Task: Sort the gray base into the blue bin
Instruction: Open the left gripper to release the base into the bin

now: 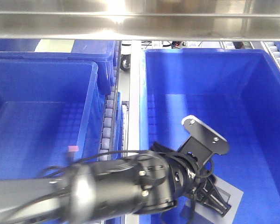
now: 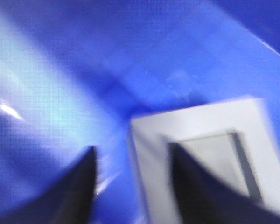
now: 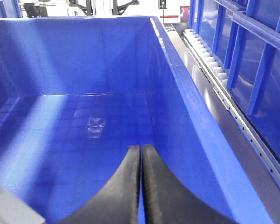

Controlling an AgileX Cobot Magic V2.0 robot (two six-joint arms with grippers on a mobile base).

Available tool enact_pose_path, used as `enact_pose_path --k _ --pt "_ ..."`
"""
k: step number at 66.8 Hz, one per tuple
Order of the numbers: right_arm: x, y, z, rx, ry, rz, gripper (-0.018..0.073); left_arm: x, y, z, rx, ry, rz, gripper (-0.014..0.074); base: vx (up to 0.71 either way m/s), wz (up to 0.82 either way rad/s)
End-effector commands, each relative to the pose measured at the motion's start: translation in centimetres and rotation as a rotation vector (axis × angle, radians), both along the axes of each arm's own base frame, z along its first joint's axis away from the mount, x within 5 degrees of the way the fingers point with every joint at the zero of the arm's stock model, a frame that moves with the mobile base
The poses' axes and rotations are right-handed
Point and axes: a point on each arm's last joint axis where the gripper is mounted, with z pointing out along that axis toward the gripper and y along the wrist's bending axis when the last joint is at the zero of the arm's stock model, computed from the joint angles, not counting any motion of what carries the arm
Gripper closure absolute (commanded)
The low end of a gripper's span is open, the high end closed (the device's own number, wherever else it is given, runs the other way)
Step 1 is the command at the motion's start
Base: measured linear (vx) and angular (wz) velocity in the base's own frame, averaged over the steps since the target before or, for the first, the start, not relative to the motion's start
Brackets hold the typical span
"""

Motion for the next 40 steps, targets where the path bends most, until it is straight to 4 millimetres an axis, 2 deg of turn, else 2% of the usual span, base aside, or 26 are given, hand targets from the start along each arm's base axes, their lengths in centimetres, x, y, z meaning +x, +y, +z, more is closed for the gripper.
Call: enact_pose_path --k 1,7,13,21,30,40 --pt "0.2 0.0 -0.1 -0.016 0.001 -0.002 0.0564 -1.3 1.2 5.9 -0.064 -0.108 -0.059 0.0477 0.00 0.00" --pt "0.2 0.0 -0.1 -0.016 0.001 -0.002 0.0564 -2.1 1.8 8.4 -0.133 -0.146 -0.079 0.0606 0.00 0.00" --pt "0.2 0.0 -0.1 -0.016 0.001 -0.002 0.0564 -2.7 2.8 10.8 -0.207 -0.182 -0.090 0.0606 0.00 0.00" --pt "0.2 0.0 -0.1 -0.016 0.001 -0.002 0.0564 -3.3 4.1 12.9 -0.251 -0.208 -0.082 0.0603 0.00 0.00" --pt "0.2 0.0 -0.1 -0.016 0.001 -0.002 0.0564 -4.5 6.1 13.6 -0.297 -0.224 -0.106 0.0603 0.00 0.00" --pt "0.2 0.0 -0.1 -0.016 0.001 -0.002 0.0564 -6.8 9.4 12.7 -0.369 -0.231 -0.165 0.0603 0.00 0.00"
